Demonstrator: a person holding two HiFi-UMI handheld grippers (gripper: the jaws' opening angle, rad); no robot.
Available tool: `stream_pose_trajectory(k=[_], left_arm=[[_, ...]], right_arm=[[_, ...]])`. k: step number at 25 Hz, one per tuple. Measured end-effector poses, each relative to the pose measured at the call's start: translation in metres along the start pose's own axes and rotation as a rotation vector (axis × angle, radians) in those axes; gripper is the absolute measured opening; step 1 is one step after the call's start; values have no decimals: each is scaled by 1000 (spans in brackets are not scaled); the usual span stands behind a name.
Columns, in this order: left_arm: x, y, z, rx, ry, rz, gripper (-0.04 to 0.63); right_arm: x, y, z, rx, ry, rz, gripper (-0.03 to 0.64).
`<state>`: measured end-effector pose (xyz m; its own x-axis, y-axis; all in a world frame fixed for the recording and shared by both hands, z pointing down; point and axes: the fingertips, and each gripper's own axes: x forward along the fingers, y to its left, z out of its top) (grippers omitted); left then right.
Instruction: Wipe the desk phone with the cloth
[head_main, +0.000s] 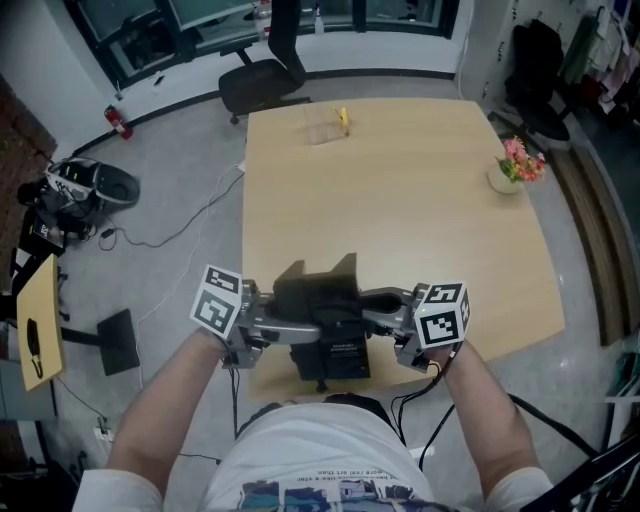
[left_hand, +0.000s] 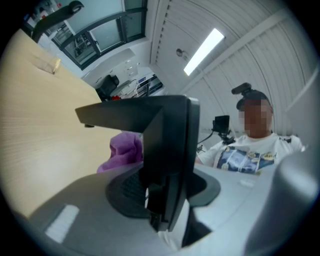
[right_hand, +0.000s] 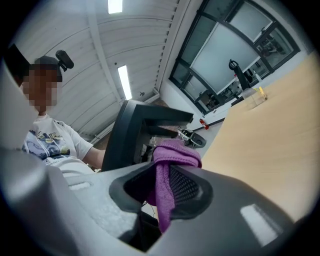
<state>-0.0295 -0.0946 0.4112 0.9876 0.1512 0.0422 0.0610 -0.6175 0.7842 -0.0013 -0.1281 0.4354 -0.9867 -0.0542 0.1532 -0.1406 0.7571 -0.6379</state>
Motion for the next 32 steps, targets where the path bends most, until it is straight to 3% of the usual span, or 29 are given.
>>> stream_pose_trajectory(k=[8,16,22,32], left_arm=[[-13,0,2,-17,-38,7,178],[-22,16,9,-76,-129,25,178],[-26,26,10,-98,-146,78,178],[-32,35,0,-144,-186,128,178]], right_arm=[[-4,11,-66,34,116,-27,89],[-21,16,-112,65,132,-141,89],[-14,44,-134,-70,202,-256,88],[34,87,-142,-271,343,-280,89]])
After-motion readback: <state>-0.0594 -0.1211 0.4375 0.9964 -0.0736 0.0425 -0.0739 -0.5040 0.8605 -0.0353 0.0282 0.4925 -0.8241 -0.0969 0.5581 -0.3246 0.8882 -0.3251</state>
